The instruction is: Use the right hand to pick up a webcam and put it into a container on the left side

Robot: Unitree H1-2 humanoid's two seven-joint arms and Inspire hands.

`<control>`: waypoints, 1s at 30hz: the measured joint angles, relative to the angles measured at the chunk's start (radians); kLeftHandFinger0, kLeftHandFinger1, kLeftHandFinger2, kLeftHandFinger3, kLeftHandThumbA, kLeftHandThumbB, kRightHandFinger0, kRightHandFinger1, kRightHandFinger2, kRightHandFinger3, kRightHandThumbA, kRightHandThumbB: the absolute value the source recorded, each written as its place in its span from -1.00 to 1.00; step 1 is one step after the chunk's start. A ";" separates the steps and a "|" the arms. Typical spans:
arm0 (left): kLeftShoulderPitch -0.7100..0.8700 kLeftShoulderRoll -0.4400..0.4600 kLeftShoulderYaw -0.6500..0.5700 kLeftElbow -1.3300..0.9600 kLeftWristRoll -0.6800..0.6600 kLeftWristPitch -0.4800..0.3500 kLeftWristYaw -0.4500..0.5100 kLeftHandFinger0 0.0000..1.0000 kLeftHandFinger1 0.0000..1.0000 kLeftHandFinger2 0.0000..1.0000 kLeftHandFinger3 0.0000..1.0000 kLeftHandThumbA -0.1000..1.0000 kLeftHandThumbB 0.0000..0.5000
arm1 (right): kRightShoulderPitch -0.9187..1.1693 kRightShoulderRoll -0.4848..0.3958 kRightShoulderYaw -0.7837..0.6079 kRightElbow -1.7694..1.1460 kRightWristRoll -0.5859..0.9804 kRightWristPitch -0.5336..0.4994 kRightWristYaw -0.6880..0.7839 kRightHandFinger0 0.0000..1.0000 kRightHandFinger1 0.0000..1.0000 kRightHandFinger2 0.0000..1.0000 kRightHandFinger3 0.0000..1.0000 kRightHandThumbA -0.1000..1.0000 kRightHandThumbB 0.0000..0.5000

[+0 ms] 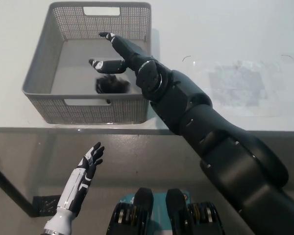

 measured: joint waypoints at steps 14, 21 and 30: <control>0.000 0.000 -0.001 0.000 0.001 0.000 -0.008 1.00 1.00 1.00 1.00 0.98 -0.19 | 0.010 -0.027 -0.011 -0.014 -0.002 -0.003 0.031 1.00 1.00 1.00 1.00 1.00 0.78; 0.000 0.002 -0.001 0.001 0.002 0.000 -0.009 1.00 1.00 1.00 1.00 0.96 -0.22 | 0.010 -0.084 -0.094 -0.121 0.021 -0.041 0.016 1.00 1.00 1.00 1.00 0.98 0.70; 0.002 0.002 -0.001 0.008 0.002 -0.001 -0.009 1.00 1.00 1.00 1.00 0.94 -0.21 | 0.081 -0.176 -0.198 -0.451 0.049 -0.087 -0.013 1.00 1.00 1.00 1.00 1.00 0.78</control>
